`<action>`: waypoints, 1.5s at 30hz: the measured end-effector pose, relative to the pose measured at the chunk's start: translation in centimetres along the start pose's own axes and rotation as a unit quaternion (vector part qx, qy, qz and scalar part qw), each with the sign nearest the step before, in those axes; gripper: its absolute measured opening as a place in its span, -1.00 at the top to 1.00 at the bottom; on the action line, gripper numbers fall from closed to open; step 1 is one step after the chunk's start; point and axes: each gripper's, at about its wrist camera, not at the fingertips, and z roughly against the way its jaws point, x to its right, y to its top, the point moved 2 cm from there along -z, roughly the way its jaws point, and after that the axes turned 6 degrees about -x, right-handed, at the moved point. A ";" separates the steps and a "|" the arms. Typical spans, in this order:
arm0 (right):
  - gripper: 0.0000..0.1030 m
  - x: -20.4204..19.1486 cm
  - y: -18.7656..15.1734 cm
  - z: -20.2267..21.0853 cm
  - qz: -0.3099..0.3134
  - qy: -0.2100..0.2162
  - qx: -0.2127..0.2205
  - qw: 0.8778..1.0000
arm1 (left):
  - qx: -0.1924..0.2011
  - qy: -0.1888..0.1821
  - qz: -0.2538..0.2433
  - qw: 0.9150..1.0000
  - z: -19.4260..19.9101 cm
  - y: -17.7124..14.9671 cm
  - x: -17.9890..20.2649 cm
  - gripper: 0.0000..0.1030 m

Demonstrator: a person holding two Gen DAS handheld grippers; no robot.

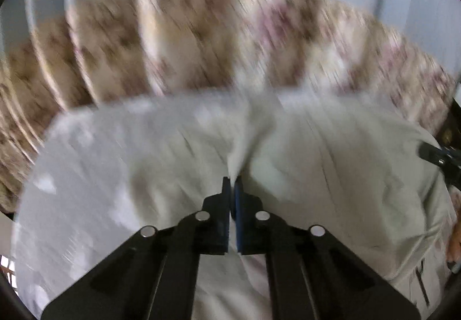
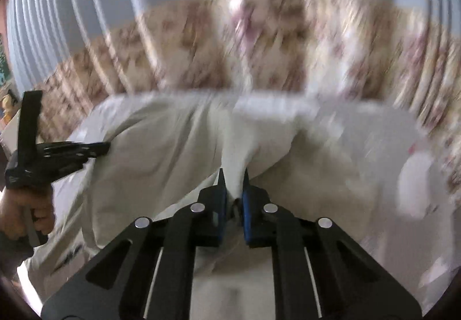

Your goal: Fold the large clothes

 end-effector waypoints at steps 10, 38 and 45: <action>0.64 4.3 -0.4 -6.8 -0.025 -0.085 -0.045 0.995 | -0.045 0.090 -0.032 0.994 -7.2 -0.3 0.0 0.88; -0.72 -2.8 -5.9 -7.2 0.072 -0.102 -0.077 0.989 | -0.070 0.064 -0.035 0.995 -6.4 -5.6 4.1 -0.68; -0.80 -2.5 -5.2 -6.6 0.071 -0.088 -0.097 0.989 | -0.035 0.034 -0.019 0.999 -3.1 -5.1 3.6 -0.67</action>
